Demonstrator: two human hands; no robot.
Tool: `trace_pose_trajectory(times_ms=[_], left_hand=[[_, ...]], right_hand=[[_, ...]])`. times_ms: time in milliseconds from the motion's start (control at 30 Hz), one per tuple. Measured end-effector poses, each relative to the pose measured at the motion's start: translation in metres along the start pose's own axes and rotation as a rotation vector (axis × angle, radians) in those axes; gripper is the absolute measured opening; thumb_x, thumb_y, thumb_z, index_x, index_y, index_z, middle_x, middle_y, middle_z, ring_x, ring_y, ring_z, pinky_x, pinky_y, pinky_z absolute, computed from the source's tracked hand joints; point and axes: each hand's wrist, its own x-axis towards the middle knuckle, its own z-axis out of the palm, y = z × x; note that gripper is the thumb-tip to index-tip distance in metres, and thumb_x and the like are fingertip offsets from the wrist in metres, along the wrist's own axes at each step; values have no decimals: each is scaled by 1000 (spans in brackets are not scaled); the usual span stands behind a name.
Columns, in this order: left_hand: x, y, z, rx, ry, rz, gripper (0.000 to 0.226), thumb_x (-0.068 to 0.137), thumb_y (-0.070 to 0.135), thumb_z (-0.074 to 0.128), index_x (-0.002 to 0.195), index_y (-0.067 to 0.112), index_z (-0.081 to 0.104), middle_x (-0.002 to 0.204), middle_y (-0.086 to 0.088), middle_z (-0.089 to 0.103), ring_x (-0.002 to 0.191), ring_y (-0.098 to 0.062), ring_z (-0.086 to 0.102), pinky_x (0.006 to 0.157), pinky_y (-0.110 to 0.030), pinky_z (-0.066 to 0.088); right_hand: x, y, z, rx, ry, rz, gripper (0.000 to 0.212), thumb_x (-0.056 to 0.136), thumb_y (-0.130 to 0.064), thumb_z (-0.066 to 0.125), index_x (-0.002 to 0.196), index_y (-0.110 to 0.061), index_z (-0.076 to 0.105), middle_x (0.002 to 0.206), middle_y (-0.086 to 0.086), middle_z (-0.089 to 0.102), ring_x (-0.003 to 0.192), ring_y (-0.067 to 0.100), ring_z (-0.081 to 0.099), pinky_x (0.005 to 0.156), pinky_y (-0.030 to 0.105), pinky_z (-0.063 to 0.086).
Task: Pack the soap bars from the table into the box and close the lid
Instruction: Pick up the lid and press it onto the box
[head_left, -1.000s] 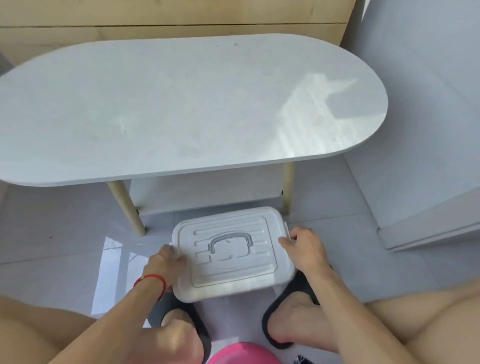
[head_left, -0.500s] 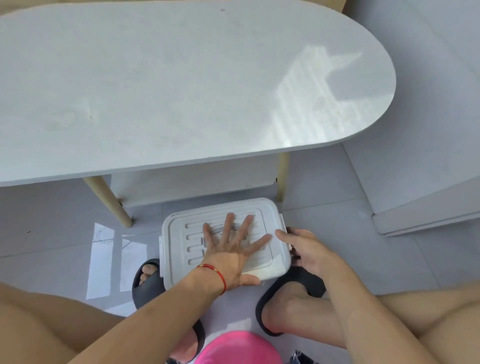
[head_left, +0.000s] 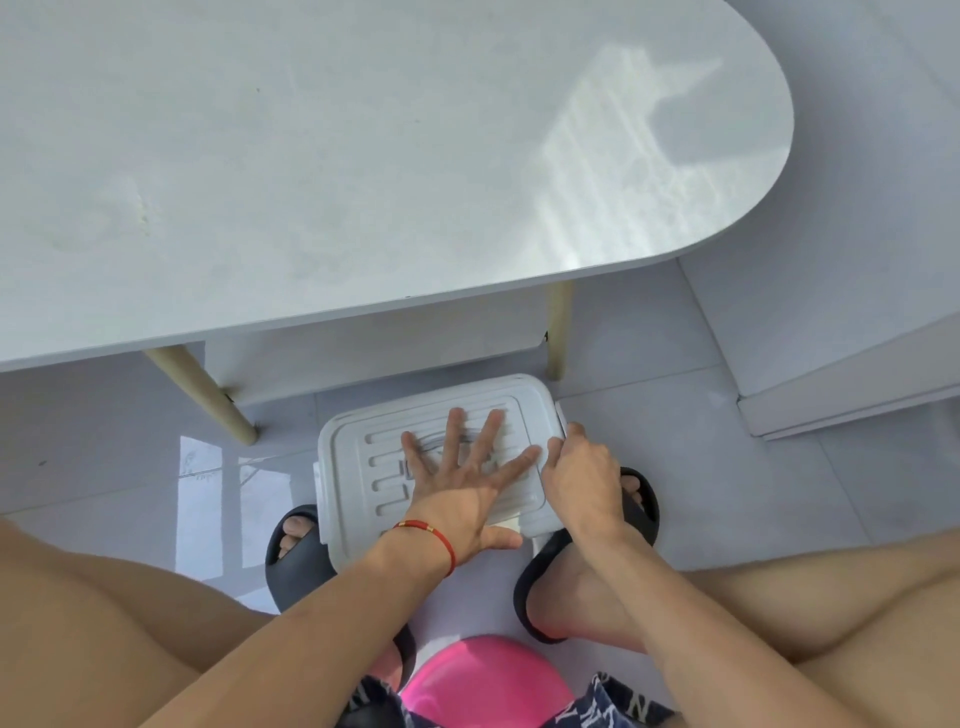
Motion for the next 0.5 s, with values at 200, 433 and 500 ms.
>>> trace_pose_trajectory(times_ms=[200,433,500], left_hand=[[-2,-1,-3,-106,14,-12,112,76,71,61,148,49,-22,159,13,-34,145,-32,-33,105,-80,-9],[-42,-66,-4,-416,421,-298,79,71,32,84,140,24,47,153,-7,37,138,-31,35,114,-42,35],[-55,-77,8,-474,537,-517,83,66,41,86,137,22,49,145,-11,41,132,-34,36,110,-45,38]], right_hand=[[-1,-7,-2,-102,-52,-63,42,103,-14,47,140,5,37,120,23,65,103,38,68,69,37,48],[-24,-56,10,-250,-265,-549,83,102,-47,48,163,-27,-4,168,11,-24,154,40,-19,118,72,-1],[-29,-71,17,-229,-339,-707,85,98,-50,56,163,-34,3,169,4,-21,153,33,-26,118,70,-7]])
